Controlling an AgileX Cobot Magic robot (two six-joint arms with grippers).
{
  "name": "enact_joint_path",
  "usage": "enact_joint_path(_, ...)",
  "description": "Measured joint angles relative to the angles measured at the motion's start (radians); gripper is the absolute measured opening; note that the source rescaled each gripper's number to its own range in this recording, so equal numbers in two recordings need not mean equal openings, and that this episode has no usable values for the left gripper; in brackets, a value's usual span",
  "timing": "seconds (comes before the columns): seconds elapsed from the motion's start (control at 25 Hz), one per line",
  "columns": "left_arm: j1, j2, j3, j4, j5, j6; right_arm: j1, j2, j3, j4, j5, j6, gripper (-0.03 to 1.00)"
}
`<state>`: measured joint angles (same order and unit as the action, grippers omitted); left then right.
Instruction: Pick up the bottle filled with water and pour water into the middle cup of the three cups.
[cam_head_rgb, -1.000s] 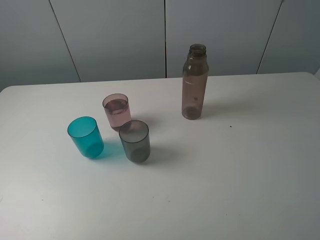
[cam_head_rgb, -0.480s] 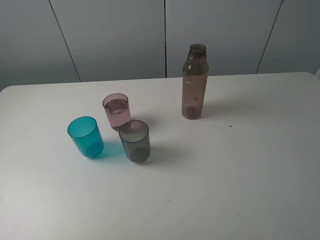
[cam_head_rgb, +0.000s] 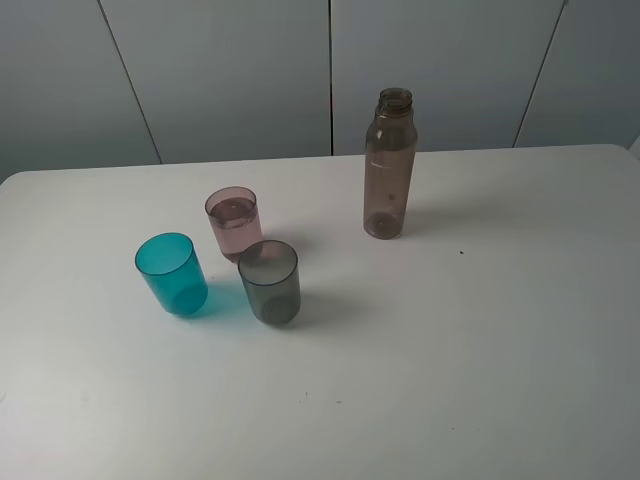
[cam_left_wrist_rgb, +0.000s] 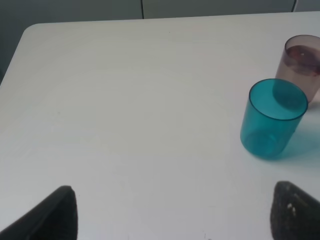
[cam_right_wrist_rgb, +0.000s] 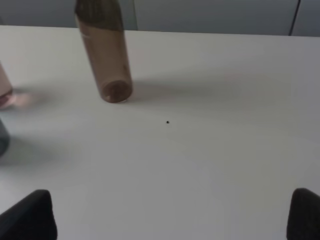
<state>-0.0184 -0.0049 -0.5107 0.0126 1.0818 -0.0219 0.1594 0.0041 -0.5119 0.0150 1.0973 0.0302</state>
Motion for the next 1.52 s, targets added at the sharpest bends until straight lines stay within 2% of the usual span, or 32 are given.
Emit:
enact_joint_path(0.08,0.0,0.0,0.0,0.0,0.0,0.0,-0.029,0.0,0.0,0.0,0.0,-0.015,1.0)
enact_joint_path(0.48,0.0,0.0,0.0,0.0,0.0,0.0,-0.043,0.0,0.0,0.0,0.0,-0.019,1.0)
enact_joint_path(0.68,0.0,0.0,0.0,0.0,0.0,0.0,-0.091,0.0,0.0,0.0,0.0,-0.021,1.0)
enact_joint_path(1.52,0.0,0.0,0.0,0.0,0.0,0.0,-0.091,0.0,0.0,0.004,0.0,-0.024,1.0)
